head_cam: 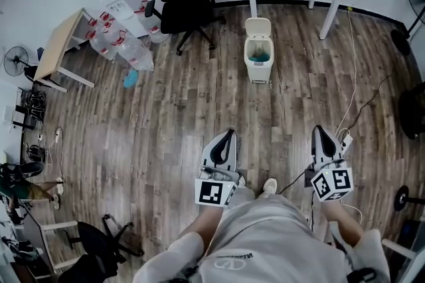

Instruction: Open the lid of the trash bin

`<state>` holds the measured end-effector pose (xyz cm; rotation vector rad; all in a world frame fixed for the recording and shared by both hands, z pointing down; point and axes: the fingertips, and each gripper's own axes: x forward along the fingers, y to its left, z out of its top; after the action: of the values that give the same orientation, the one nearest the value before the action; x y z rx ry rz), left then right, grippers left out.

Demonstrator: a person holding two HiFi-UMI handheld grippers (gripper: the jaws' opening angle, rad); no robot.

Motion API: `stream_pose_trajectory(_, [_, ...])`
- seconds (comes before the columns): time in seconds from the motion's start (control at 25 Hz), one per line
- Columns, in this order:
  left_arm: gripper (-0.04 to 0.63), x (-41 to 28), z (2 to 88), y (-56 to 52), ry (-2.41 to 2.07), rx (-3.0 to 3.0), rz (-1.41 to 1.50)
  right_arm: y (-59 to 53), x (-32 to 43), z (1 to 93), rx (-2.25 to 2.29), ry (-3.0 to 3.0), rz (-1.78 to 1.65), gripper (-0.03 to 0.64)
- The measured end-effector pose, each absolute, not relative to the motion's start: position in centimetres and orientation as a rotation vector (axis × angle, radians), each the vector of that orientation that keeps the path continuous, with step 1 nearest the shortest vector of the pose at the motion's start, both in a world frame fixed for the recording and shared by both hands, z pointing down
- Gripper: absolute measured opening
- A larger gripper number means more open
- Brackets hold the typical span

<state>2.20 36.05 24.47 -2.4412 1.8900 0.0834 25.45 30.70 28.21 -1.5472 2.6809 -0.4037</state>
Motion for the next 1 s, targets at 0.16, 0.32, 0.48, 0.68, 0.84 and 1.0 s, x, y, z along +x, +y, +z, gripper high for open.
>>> stream_pose_trajectory(0.16, [0.002,0.8,24.1,36.9,1.859,-2.451,0.107,31.8,23.5,27.2,-1.549,2.676,-0.364,0.015])
stream_pose_trajectory(0.32, [0.002,-0.3,23.9,37.4,1.835,-2.461,0.125,32.9,22.2,26.6,-1.565,2.666,-0.347,0.015])
stream_pose_trajectory(0.48, [0.002,-1.0,23.6,37.7,1.826,-2.466,0.15,33.7,21.3,26.8,-1.574,2.676,-0.351,0.015])
stream_pose_trajectory(0.68, [0.002,-1.5,23.5,38.3,1.803,-2.471,0.152,34.7,20.7,27.1,-1.582,2.674,-0.37,0.015])
stream_pose_trajectory(0.84, [0.002,-1.9,23.4,38.5,1.795,-2.475,0.155,35.3,20.1,27.1,-1.584,2.671,-0.377,0.015])
stream_pose_trajectory(1.0, [0.002,-2.0,23.4,38.3,1.795,-2.482,0.152,35.2,20.1,27.2,-1.592,2.678,-0.38,0.015])
